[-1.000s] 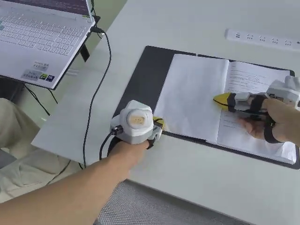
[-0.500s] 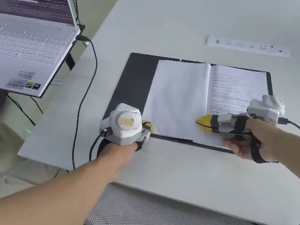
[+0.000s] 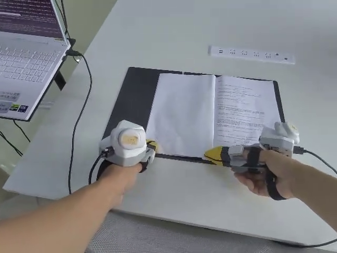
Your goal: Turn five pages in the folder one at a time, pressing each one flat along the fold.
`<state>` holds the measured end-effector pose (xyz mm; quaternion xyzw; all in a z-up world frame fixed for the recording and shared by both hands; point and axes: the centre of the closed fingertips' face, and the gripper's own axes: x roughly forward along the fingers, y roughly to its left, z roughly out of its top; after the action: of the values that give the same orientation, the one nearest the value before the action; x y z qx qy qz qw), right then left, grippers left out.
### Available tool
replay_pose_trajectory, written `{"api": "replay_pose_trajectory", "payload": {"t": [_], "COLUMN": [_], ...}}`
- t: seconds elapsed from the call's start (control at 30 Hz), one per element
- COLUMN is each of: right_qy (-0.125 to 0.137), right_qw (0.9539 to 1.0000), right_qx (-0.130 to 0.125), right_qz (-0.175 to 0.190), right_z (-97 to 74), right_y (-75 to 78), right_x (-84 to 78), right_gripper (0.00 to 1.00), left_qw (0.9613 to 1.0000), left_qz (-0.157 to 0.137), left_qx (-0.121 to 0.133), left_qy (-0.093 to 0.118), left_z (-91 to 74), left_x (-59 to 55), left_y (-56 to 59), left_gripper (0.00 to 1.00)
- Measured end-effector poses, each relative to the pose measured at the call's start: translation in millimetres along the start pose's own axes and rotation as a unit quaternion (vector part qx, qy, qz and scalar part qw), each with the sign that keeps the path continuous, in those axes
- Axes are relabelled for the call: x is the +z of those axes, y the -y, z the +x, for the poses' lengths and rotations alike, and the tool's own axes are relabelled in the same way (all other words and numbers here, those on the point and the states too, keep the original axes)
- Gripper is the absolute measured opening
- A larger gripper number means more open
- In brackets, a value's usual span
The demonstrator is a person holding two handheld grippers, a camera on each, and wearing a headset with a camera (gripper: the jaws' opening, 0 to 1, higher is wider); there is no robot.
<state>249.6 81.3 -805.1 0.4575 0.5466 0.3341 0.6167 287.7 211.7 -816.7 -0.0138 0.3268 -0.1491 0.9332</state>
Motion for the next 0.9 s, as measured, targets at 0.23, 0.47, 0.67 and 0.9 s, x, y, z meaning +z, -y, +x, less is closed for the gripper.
{"api": "replay_pose_trajectory", "payload": {"t": [0.23,0.47,0.67,0.9], "right_qy": [0.003,0.034,0.067,0.126], "right_qw": [0.9999,0.9980,0.9945,0.9860], "right_qx": [0.011,0.052,0.071,0.092], "right_qz": [0.000,-0.014,-0.036,-0.059], "right_z": [-13.7,-33.1,-55.2,-93.3], "right_y": [-4.2,-33.9,-60.0,-88.7], "right_x": [-23.0,-31.8,-33.4,-24.9], "right_gripper": [0.00,0.00,0.00,0.00], "left_qw": [1.0000,0.9999,0.9986,0.9975], "left_qz": [0.001,-0.006,-0.002,0.007], "left_qx": [-0.003,-0.008,-0.025,-0.045], "left_qy": [-0.002,-0.010,-0.046,-0.053], "left_z": [-0.7,-5.0,-19.1,-51.4], "left_x": [0.5,-1.7,-11.4,1.8], "left_y": [0.6,0.5,8.2,22.5], "left_gripper": [0.00,0.00,0.00,0.02]}}
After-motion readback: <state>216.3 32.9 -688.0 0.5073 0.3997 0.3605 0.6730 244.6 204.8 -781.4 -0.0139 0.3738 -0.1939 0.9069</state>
